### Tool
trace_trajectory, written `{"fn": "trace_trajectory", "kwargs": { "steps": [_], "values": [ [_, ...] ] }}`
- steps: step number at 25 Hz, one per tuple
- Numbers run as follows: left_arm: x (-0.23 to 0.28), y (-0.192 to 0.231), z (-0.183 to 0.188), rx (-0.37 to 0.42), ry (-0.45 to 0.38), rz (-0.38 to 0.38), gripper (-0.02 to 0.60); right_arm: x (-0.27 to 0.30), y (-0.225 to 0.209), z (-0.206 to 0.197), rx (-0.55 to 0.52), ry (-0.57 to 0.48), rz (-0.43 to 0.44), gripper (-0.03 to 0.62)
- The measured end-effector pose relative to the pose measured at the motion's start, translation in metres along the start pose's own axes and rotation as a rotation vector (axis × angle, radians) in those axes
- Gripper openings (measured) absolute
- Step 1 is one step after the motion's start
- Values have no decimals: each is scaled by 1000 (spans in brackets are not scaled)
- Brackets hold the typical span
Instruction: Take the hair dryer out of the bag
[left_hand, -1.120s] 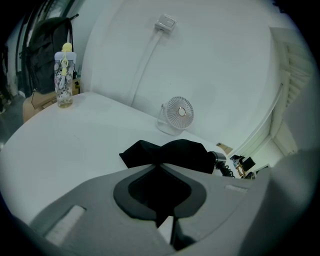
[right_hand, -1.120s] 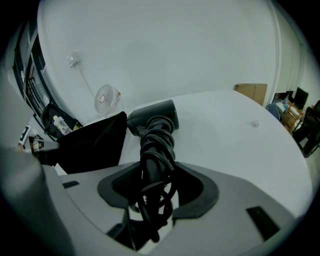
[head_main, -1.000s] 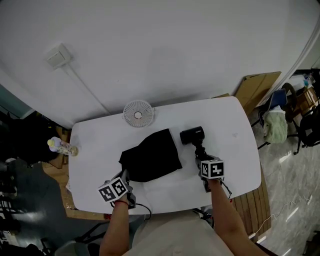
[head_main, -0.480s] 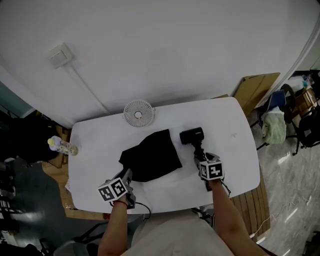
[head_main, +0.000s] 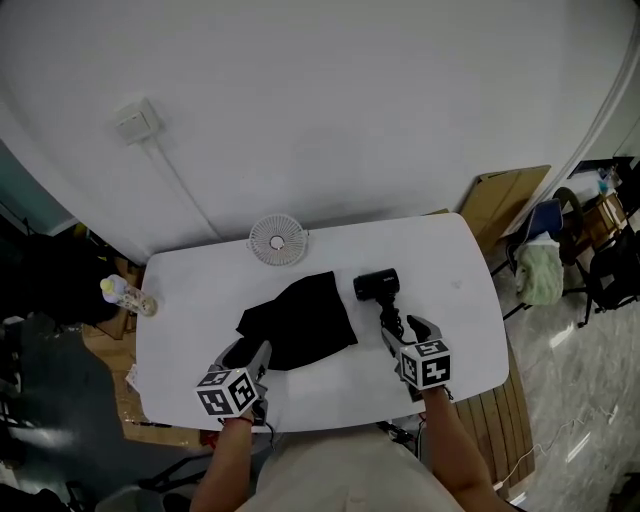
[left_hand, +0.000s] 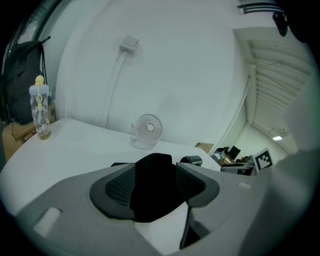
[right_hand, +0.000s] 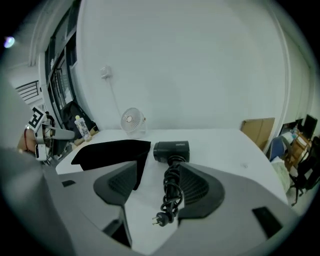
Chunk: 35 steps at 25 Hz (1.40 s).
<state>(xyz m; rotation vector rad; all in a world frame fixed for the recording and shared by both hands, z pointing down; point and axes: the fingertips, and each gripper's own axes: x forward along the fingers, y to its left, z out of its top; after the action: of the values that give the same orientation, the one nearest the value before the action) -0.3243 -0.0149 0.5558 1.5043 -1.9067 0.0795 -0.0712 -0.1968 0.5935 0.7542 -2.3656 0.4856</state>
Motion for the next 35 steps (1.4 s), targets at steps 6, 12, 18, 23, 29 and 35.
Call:
{"fn": "trace_trajectory", "kwargs": {
  "steps": [6,12,18,23,29,35],
  "values": [
    [-20,-50,16,57,-67,-102,239,-37,19,21,-23,-84,27,271],
    [-42,-99,16,124,-111,-193,239,-75,40,24,-51,-139,79,220],
    [-65,-138,10,188,-152,-259,197,-115,56,22,-66,-193,113,86],
    [-77,-153,5,205,-173,-280,128,-136,63,7,-31,-196,136,55],
    [-79,-176,-2,206,-192,-346,11,-158,66,2,-33,-198,155,23],
    [-82,-191,-14,213,-187,-382,10,-170,63,1,-41,-201,152,15]
  ]
}}
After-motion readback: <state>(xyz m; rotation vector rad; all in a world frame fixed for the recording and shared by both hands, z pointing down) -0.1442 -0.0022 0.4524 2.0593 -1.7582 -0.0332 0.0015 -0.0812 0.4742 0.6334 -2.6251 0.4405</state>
